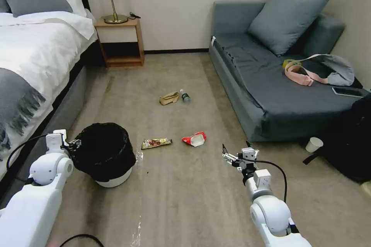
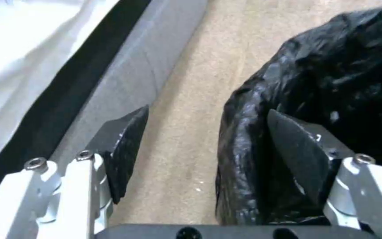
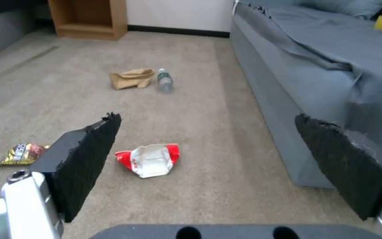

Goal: Pick up the trash bin, then pick up the garbage on the floor and place it into the trash bin.

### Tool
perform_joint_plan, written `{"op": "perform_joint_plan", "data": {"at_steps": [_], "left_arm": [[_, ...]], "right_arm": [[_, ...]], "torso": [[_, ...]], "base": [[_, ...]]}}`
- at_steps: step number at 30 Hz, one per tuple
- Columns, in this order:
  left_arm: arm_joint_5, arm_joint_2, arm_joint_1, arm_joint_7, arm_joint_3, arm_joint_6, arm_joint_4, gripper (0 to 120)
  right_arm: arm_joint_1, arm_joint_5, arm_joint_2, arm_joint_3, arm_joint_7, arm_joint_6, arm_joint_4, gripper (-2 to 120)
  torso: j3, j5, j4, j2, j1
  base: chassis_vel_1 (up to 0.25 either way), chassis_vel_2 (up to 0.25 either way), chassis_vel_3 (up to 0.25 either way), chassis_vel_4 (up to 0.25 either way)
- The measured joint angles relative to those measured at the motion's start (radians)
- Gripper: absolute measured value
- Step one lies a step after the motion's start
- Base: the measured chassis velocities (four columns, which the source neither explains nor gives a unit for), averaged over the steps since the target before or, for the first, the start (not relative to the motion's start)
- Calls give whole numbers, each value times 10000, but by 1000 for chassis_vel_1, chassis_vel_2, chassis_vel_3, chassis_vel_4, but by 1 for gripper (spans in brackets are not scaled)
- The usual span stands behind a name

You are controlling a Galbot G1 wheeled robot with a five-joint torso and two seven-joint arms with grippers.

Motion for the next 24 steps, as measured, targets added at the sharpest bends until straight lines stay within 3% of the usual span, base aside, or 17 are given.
{"op": "perform_joint_plan", "data": {"at_steps": [11,21,24], "left_arm": [[414,-411,-669,22,624,-48,886,70],[525,-583,-892,62,724,-33,1958,69],[605,-615,-931,130,667,-256,2343,57]], "right_arm": [[-179,-30,-28,99,5,44,93,100],[-131,49,-148,180,0,63,110,100],[-75,65,-166,119,0,54,59,100]], "torso": [[0,2,-3,0,0],[0,3,-3,0,0],[0,5,1,0,0]], "base": [[0,0,0,0],[0,0,0,0],[0,0,0,0]]}}
